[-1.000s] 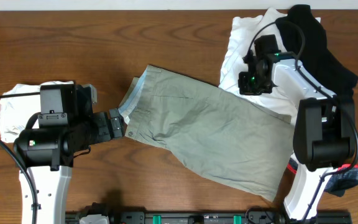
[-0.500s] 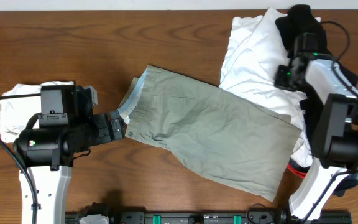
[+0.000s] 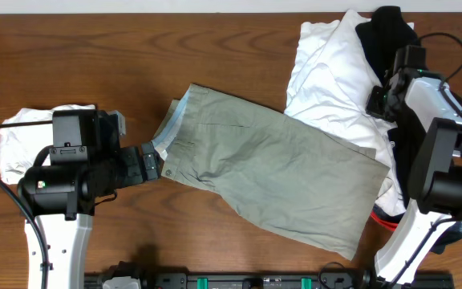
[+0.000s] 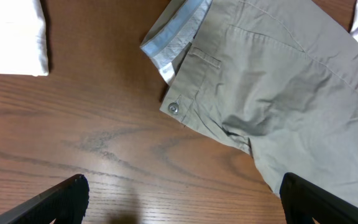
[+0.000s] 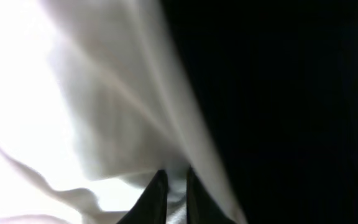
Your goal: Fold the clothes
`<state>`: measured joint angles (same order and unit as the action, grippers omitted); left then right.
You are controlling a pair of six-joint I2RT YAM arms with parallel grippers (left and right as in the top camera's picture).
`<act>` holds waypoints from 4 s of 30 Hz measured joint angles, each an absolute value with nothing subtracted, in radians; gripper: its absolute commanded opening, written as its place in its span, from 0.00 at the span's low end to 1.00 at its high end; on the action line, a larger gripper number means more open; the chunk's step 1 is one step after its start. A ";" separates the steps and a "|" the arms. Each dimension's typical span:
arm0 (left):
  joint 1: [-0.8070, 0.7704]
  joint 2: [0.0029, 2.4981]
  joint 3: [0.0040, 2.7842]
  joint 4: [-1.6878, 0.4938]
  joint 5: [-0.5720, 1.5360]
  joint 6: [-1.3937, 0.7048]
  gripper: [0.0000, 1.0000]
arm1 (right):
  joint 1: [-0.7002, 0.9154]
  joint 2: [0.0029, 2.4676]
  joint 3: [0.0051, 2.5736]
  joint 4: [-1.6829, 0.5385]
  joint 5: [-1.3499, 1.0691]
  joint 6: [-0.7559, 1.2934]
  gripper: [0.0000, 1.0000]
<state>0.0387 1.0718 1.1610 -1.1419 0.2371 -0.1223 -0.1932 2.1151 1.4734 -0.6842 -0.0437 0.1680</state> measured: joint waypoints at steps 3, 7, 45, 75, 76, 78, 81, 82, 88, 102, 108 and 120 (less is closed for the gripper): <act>0.039 1.072 1.161 -1.142 0.237 -0.122 0.98 | -0.202 2.104 1.473 -0.668 -0.198 0.071 0.15; 0.039 1.072 1.161 -1.142 0.237 -0.122 0.98 | -0.171 2.062 1.473 -0.645 -0.373 -0.042 0.16; 0.039 1.072 1.161 -1.143 0.237 -0.122 0.98 | -0.044 2.199 1.536 -0.489 -0.001 -0.136 0.11; 0.039 1.072 1.161 -1.142 0.237 -0.122 0.98 | -0.481 2.133 1.500 -0.551 0.024 -0.014 0.19; 0.039 1.072 1.161 -1.142 0.237 -0.122 0.98 | -0.473 2.106 1.491 -0.567 -0.015 -0.027 0.20; 0.039 1.072 1.161 -1.142 0.237 -0.122 0.98 | -0.445 2.035 1.484 -0.614 -0.086 -0.051 0.20; 0.039 1.072 1.161 -1.142 0.237 -0.122 0.98 | -0.374 1.882 1.485 -0.729 -0.156 -0.070 0.20; 0.039 1.072 1.161 -1.142 0.237 -0.122 0.98 | -0.347 1.829 1.486 -0.770 -0.171 -0.072 0.20; 0.039 1.072 1.161 -1.142 0.237 -0.122 0.98 | -0.227 1.626 1.497 -1.061 -0.231 -0.058 0.17; 0.039 1.072 1.161 -1.142 0.237 -0.122 0.98 | -0.212 1.643 1.166 -1.084 -0.143 0.067 0.15; 0.039 1.072 1.161 -1.142 0.237 -0.122 0.98 | -0.229 1.645 0.988 -0.919 -0.084 0.159 0.15; 0.039 1.072 1.161 -1.143 0.237 -0.122 0.98 | -0.315 1.622 0.819 -0.766 -0.020 0.288 0.17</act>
